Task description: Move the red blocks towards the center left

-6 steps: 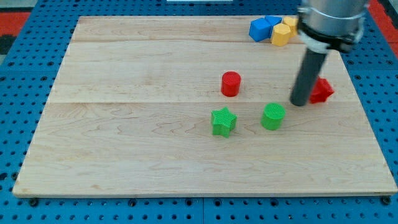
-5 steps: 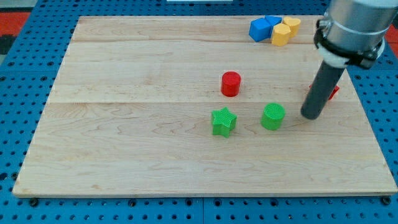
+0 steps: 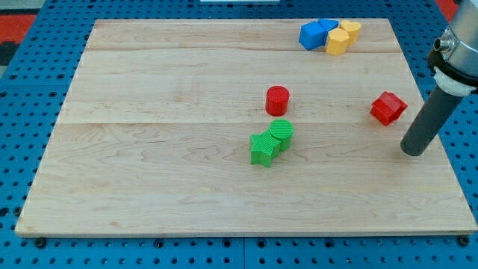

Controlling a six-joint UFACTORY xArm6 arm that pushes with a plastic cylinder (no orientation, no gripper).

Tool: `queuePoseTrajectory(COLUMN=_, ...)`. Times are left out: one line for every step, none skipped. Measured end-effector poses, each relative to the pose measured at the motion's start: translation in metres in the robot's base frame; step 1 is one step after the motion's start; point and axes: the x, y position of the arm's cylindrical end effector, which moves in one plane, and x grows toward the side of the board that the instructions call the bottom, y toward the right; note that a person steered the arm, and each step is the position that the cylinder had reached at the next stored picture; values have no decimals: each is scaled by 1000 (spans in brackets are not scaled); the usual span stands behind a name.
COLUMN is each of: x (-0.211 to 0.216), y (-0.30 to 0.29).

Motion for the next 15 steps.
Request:
queuePoseTrajectory(x=-1, y=3)
queuePoseTrajectory(x=-55, y=26)
queuePoseTrajectory(x=-69, y=17)
queuePoseTrajectory(x=-73, y=-32)
queuePoseTrajectory(x=-73, y=-33)
queuePoseTrajectory(x=-83, y=-17)
queuePoseTrajectory(x=-109, y=-59)
queuePoseTrajectory(x=-134, y=-86)
queuePoseTrajectory(x=-134, y=-139)
queuePoseTrajectory(x=-136, y=-145)
queuePoseTrajectory(x=-136, y=-150)
queuePoseTrajectory(x=-149, y=-123)
queuePoseTrajectory(x=-134, y=-64)
queuePoseTrajectory(x=-99, y=-112)
queuePoseTrajectory(x=-90, y=-167)
